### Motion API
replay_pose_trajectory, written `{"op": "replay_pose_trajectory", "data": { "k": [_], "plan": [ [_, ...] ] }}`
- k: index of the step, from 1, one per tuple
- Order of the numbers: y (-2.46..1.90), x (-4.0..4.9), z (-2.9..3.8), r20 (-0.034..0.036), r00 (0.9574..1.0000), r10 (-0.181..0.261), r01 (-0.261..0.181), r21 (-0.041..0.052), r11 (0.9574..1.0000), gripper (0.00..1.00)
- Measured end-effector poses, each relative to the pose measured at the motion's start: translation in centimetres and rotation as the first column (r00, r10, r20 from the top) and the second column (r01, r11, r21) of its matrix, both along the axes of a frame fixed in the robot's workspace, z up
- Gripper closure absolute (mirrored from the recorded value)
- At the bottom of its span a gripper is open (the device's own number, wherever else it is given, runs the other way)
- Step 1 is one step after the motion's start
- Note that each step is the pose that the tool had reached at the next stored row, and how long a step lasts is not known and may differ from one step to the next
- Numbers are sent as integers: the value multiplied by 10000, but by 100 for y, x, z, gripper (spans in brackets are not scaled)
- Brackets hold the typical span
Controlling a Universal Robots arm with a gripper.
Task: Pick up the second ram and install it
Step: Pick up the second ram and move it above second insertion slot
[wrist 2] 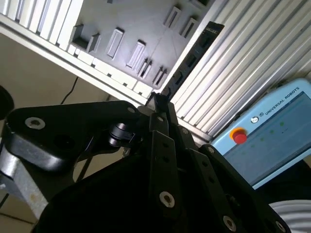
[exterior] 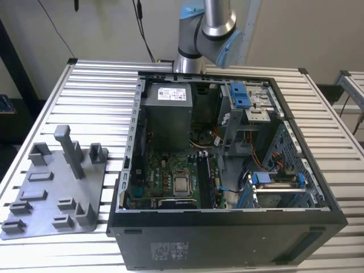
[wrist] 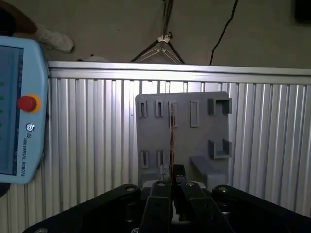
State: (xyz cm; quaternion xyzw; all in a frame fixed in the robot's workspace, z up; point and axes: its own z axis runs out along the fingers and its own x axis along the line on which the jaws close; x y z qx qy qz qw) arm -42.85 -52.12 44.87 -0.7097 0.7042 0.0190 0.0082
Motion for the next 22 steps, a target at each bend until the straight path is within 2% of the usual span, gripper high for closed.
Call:
{"op": "replay_pose_trajectory", "data": {
  "k": [8,11,16,22],
  "plan": [
    [0,0,2,0,10000,1,-1,0,10000,86],
    [0,28,3,-2,10000,1,-1,-1,10000,86],
    [3,173,2,0,10000,1,-1,0,10000,86],
    [11,422,2,0,10000,0,0,0,10000,86]
  ]
}}
